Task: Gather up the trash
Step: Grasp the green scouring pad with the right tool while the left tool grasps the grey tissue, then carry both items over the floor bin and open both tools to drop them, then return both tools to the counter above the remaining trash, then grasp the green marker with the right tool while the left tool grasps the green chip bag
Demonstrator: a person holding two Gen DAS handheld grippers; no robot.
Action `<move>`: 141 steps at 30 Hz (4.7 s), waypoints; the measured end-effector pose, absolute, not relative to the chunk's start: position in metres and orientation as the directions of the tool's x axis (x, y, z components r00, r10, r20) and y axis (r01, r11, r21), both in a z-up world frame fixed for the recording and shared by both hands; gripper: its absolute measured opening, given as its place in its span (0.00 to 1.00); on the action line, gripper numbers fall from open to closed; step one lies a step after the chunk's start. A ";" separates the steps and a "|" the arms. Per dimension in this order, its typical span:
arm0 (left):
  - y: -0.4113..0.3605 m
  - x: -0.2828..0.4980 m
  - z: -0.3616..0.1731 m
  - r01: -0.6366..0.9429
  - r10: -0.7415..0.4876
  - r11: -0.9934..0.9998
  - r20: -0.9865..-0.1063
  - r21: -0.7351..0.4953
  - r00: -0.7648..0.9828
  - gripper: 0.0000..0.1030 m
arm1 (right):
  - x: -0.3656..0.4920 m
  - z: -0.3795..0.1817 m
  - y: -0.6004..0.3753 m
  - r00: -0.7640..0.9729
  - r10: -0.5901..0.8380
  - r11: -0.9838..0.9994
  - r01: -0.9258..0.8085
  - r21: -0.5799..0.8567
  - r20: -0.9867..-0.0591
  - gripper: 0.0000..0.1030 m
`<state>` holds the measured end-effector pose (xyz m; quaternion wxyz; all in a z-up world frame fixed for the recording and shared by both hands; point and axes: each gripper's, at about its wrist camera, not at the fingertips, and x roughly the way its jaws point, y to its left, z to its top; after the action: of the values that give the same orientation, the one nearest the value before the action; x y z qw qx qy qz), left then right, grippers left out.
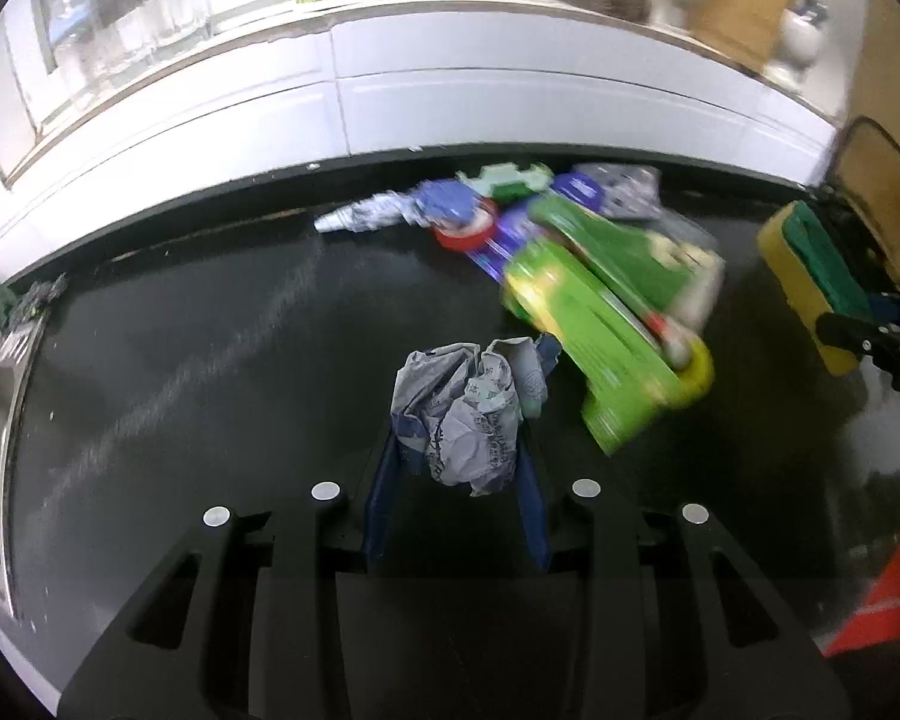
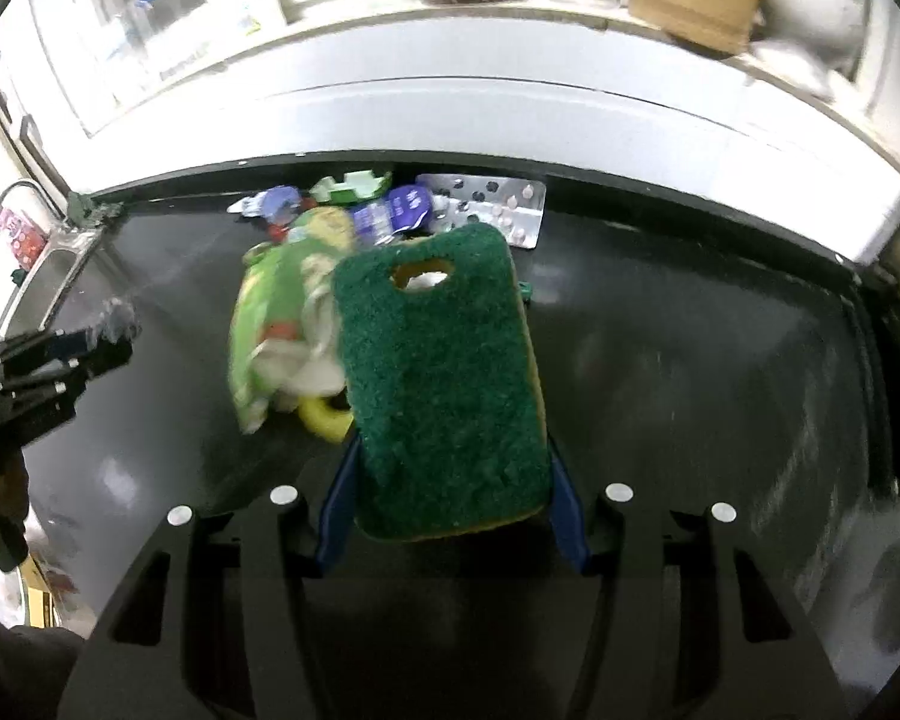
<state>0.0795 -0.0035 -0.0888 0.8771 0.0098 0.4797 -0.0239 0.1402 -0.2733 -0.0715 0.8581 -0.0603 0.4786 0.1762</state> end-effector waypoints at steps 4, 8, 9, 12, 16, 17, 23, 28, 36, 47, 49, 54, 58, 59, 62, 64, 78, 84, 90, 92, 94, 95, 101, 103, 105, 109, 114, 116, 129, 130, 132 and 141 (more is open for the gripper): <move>-0.011 0.042 -0.084 0.085 -0.055 0.996 -0.845 -0.011 0.532 0.34 | 0.094 -0.063 -0.273 0.490 0.252 0.934 -0.347 0.079 -0.834 0.52; -0.014 0.020 -0.082 0.110 -0.078 0.994 -0.845 -0.023 0.529 0.34 | 0.060 -0.060 -0.269 0.494 0.251 0.939 -0.334 0.085 -0.832 0.52; -0.015 0.017 -0.081 0.115 -0.080 0.993 -0.843 -0.021 0.531 0.34 | 0.054 -0.060 -0.267 0.497 0.249 0.940 -0.331 0.084 -0.831 0.52; -0.012 0.009 -0.076 0.118 -0.083 0.993 -0.835 -0.022 0.544 0.34 | 0.044 -0.055 -0.265 0.505 0.250 0.941 -0.326 0.085 -0.826 0.52; -0.001 -0.002 -0.067 0.088 -0.066 0.996 -0.817 -0.018 0.573 0.34 | 0.036 -0.045 -0.257 0.520 0.260 0.937 -0.339 0.083 -0.814 0.52; 0.004 -0.005 -0.064 0.075 -0.058 0.997 -0.812 -0.017 0.581 0.34 | 0.035 -0.041 -0.251 0.524 0.269 0.933 -0.351 0.083 -0.808 0.52; 0.058 -0.044 -0.047 -0.088 0.042 0.996 -0.784 -0.015 0.619 0.34 | 0.034 -0.021 -0.188 0.502 0.360 0.871 -0.484 0.089 -0.786 0.52; 0.116 -0.096 -0.039 -0.266 0.163 0.964 -0.772 -0.008 0.614 0.34 | 0.021 -0.012 -0.098 0.418 0.467 0.755 -0.647 0.106 -0.779 0.52; 0.216 -0.222 -0.046 -0.600 0.358 0.800 -0.788 -0.018 0.501 0.34 | -0.048 -0.019 0.071 0.182 0.576 0.449 -0.885 0.123 -0.797 0.52; 0.288 -0.351 -0.094 -0.817 0.415 0.574 -0.840 -0.057 0.350 0.34 | -0.172 -0.067 0.225 -0.144 0.493 0.134 -0.962 0.238 -0.858 0.52; 0.299 -0.361 -0.109 -0.830 0.397 0.552 -0.852 -0.074 0.341 0.34 | -0.185 -0.078 0.240 -0.172 0.461 0.144 -0.954 0.265 -0.871 0.52; 0.319 -0.380 -0.140 -0.855 0.344 0.497 -0.870 -0.149 0.352 0.34 | -0.197 -0.106 0.273 -0.207 0.396 0.216 -0.926 0.310 -0.894 0.53; 0.328 -0.381 -0.155 -0.856 0.322 0.487 -0.876 -0.173 0.360 0.34 | -0.196 -0.124 0.289 -0.218 0.352 0.264 -0.910 0.321 -0.910 0.53; 0.330 -0.380 -0.158 -0.853 0.322 0.492 -0.874 -0.173 0.363 0.34 | -0.195 -0.128 0.293 -0.224 0.342 0.273 -0.906 0.325 -0.913 0.53; 0.332 -0.377 -0.164 -0.846 0.312 0.505 -0.878 -0.169 0.362 0.34 | -0.194 -0.136 0.297 -0.219 0.322 0.289 -0.904 0.316 -0.921 0.53; 0.334 -0.372 -0.166 -0.843 0.308 0.511 -0.880 -0.168 0.361 0.34 | -0.195 -0.140 0.301 -0.216 0.311 0.289 -0.906 0.308 -0.926 0.53; 0.346 -0.363 -0.166 -0.838 0.306 0.513 -0.872 -0.187 0.382 0.76 | -0.189 -0.129 0.312 -0.193 0.338 0.311 -0.901 0.303 -0.921 0.72; 0.345 -0.363 -0.167 -0.840 0.304 0.513 -0.878 -0.175 0.369 0.76 | -0.184 -0.123 0.310 -0.193 0.355 0.309 -0.899 0.310 -0.915 0.73; 0.339 -0.361 -0.161 -0.841 0.312 0.517 -0.879 -0.162 0.361 0.82 | -0.175 -0.111 0.296 -0.176 0.381 0.323 -0.895 0.308 -0.908 0.75; 0.334 -0.355 -0.153 -0.836 0.324 0.531 -0.877 -0.142 0.354 0.83 | -0.168 -0.102 0.285 -0.154 0.399 0.328 -0.897 0.298 -0.904 0.76; 0.326 -0.347 -0.143 -0.823 0.334 0.553 -0.870 -0.131 0.362 0.85 | -0.159 -0.091 0.270 -0.124 0.426 0.340 -0.896 0.286 -0.896 0.76; 0.322 -0.342 -0.139 -0.817 0.336 0.562 -0.867 -0.129 0.368 0.86 | -0.151 -0.081 0.257 -0.100 0.448 0.355 -0.892 0.279 -0.888 0.76; 0.278 -0.268 -0.103 -0.684 0.274 0.713 -0.838 -0.152 0.472 0.87 | -0.086 -0.033 0.159 0.112 0.524 0.517 -0.830 0.210 -0.845 0.77; 0.258 -0.237 -0.095 -0.620 0.233 0.767 -0.830 -0.163 0.507 0.87 | -0.062 -0.023 0.121 0.189 0.520 0.589 -0.786 0.189 -0.833 0.77; 0.230 -0.198 -0.086 -0.530 0.177 0.830 -0.821 -0.172 0.543 0.87 | -0.037 -0.012 0.073 0.273 0.502 0.675 -0.718 0.174 -0.821 0.77; 0.165 -0.124 -0.071 -0.339 0.048 0.921 -0.808 -0.191 0.587 0.87 | 0.004 0.004 -0.018 0.413 0.439 0.803 -0.578 0.143 -0.798 0.77; 0.080 -0.055 -0.059 -0.142 -0.077 0.969 -0.796 -0.201 0.600 0.87 | 0.038 0.011 -0.139 0.520 0.344 0.906 -0.403 0.131 -0.782 0.77; 0.050 -0.036 -0.057 -0.086 -0.101 0.978 -0.797 -0.188 0.596 0.87 | 0.044 0.009 -0.178 0.542 0.314 0.927 -0.352 0.129 -0.780 0.77; -0.049 0.042 -0.083 0.061 -0.126 0.992 -0.842 -0.110 0.525 0.87 | 0.088 -0.026 -0.273 0.532 0.260 0.951 -0.284 0.119 -0.806 0.77; -0.051 0.046 -0.087 0.068 -0.123 0.992 -0.844 -0.102 0.522 0.87 | 0.094 -0.031 -0.276 0.522 0.263 0.949 -0.290 0.121 -0.811 0.77; -0.061 0.059 -0.097 0.082 -0.113 0.993 -0.848 -0.081 0.518 0.87 | 0.105 -0.039 -0.278 0.507 0.264 0.946 -0.300 0.118 -0.820 0.77; -0.081 0.119 -0.156 0.083 -0.069 0.996 -0.878 -0.034 0.473 0.87 | 0.158 -0.087 -0.286 0.415 0.255 0.932 -0.345 0.108 -0.873 0.77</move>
<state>0.1190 -0.0805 -0.1556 0.8582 0.0064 0.5113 -0.0443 0.1582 -0.2862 -0.0866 0.8401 -0.0439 0.5103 0.1784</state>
